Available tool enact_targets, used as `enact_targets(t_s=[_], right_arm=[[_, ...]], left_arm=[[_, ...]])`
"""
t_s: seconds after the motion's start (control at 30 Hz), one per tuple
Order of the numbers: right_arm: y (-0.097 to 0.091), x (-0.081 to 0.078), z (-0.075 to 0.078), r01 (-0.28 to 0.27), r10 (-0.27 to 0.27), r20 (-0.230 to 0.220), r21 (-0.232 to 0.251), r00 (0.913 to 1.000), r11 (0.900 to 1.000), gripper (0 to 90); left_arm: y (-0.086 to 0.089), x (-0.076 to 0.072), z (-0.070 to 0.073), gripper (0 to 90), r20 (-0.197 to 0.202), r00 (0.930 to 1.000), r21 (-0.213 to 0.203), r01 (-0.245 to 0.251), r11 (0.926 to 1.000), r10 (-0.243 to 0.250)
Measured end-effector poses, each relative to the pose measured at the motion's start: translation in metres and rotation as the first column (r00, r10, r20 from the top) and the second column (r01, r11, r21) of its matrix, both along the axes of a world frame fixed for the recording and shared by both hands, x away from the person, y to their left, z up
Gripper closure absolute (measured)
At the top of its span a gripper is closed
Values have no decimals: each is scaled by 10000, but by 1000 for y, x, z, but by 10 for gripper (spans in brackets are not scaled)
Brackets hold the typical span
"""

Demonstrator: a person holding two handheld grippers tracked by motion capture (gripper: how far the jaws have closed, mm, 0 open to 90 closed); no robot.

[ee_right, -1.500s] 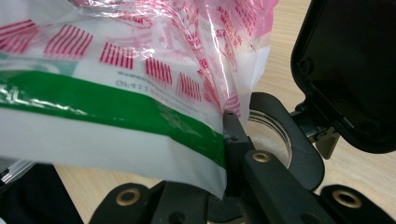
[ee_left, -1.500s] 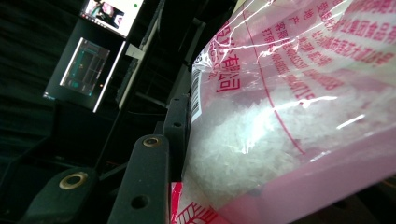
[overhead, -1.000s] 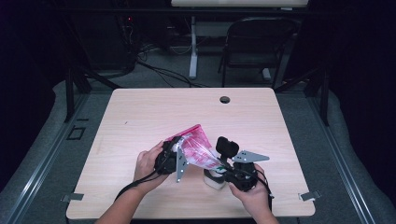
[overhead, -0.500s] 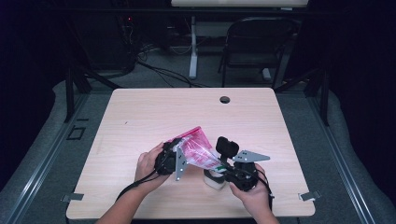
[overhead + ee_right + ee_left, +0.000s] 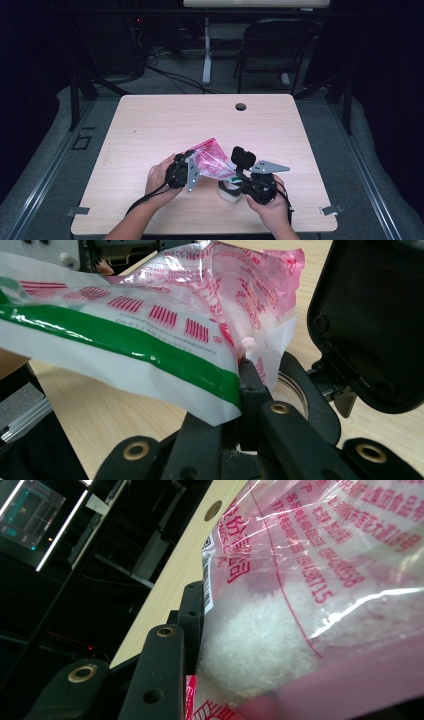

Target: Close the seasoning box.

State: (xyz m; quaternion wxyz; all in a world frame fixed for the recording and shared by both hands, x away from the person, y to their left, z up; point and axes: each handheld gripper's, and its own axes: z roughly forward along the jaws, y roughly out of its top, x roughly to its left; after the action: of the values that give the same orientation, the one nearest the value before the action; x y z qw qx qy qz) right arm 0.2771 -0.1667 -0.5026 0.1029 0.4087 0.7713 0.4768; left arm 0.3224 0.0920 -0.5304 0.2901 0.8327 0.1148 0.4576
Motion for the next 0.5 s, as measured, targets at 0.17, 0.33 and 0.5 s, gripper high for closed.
enact_targets(t_s=[0.17,0.33,0.5], right_arm=[[1,0,0,-12,12,25,7,10000,10000,899],[2,1,1,-22,22,51,64,10000,10000,899],[3,3,2,-73,72,59,131,10000,9999,898]], left_arm=[[0,1,-2,700,-224,9997,-57,-26,10000,25],[2,3,-6,701,-681,9977,-392,-38,9992,11],[5,6,-9,705,-1247,9922,-656,-54,9978,-29]])
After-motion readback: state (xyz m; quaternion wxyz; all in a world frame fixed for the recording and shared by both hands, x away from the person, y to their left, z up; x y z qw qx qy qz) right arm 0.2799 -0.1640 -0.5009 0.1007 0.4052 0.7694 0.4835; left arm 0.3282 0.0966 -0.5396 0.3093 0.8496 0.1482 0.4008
